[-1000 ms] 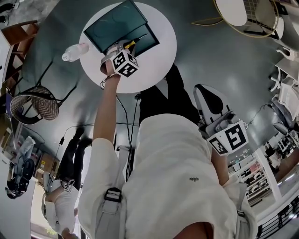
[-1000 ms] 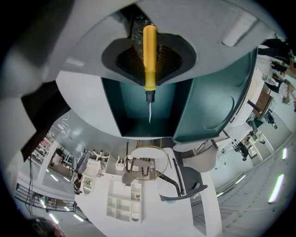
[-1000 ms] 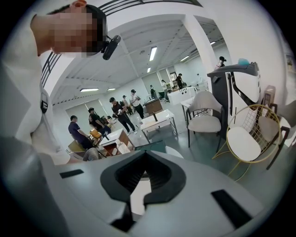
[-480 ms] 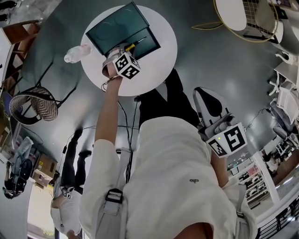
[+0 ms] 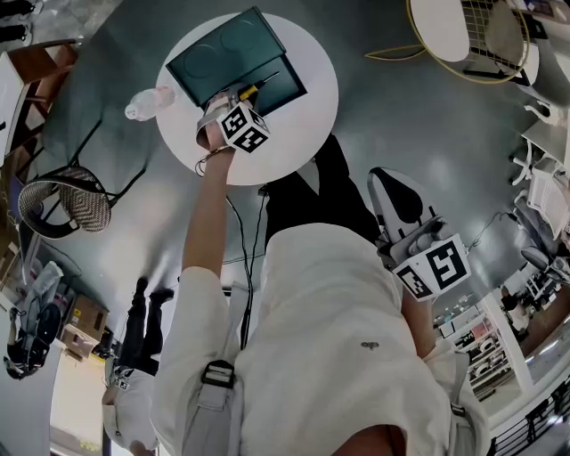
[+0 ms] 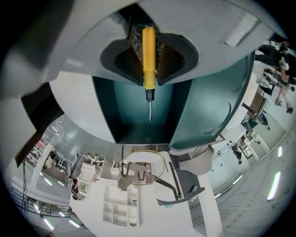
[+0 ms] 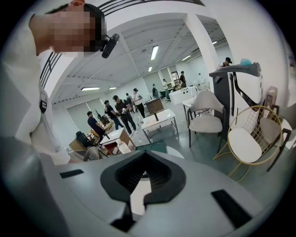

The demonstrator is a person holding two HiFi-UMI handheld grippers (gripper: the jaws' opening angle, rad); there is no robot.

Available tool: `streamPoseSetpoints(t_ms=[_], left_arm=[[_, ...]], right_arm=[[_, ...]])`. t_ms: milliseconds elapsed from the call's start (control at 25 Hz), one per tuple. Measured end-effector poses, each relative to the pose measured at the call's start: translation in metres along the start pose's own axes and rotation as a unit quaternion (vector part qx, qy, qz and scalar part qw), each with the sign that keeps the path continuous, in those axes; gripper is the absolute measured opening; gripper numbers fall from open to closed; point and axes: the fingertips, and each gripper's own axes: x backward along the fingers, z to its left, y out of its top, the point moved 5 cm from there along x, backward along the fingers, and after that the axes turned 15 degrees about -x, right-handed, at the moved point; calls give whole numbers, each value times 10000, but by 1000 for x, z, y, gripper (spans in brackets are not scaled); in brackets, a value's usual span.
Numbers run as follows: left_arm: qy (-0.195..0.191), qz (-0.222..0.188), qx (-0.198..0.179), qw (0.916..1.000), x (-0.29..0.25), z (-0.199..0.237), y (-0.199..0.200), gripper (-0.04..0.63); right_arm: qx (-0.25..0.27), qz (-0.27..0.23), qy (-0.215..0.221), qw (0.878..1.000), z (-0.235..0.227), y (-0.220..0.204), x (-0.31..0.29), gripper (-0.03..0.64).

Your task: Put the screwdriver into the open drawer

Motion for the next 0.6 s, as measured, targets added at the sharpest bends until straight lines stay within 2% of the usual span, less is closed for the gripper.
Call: streamPoseSetpoints(t_ms=[280, 600], left_arm=[[31, -38, -50, 10000, 9, 2, 3, 104], [156, -158, 148, 9996, 32, 7, 6, 103]], right_arm=[[29, -45, 27, 10000, 3, 2, 1, 6], [129, -158, 129, 9997, 14, 5, 0, 6]])
